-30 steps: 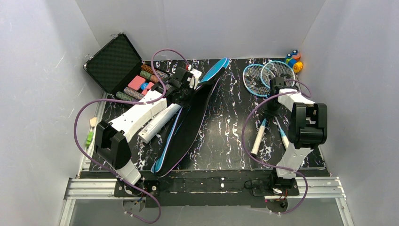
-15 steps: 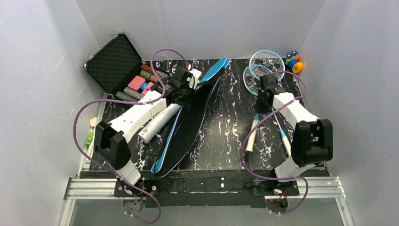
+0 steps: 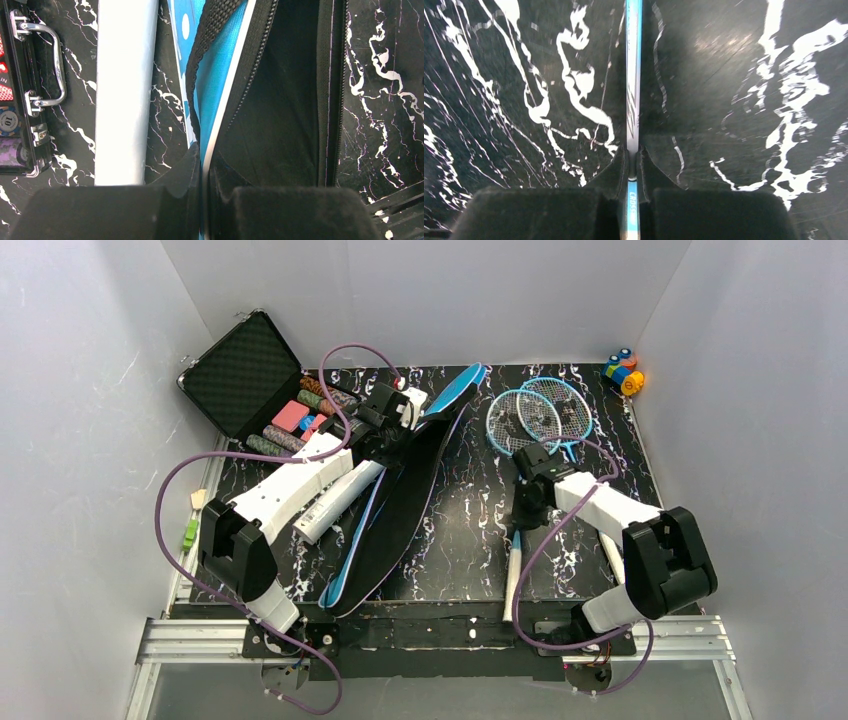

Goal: Pack up the badminton gear

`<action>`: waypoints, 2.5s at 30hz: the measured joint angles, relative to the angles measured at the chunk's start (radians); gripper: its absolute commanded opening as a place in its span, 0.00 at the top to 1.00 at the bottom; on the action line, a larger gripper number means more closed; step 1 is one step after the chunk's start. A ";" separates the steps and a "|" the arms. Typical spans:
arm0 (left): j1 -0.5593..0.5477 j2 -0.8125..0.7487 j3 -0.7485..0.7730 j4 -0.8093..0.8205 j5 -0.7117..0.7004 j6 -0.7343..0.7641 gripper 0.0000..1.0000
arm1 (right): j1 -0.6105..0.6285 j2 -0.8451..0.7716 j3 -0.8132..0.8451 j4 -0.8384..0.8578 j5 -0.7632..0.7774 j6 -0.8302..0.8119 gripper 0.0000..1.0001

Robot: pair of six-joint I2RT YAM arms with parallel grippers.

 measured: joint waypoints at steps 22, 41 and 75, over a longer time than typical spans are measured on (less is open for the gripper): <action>0.000 0.000 0.000 -0.006 0.000 0.001 1.00 | 0.048 0.192 0.203 0.032 0.142 0.005 0.54; 0.000 0.047 0.028 0.004 0.035 -0.002 1.00 | 0.113 0.063 0.026 0.084 0.150 -0.002 0.99; -0.032 0.354 0.222 0.051 0.023 -0.009 1.00 | 0.747 -0.279 0.188 -0.557 0.120 0.366 0.99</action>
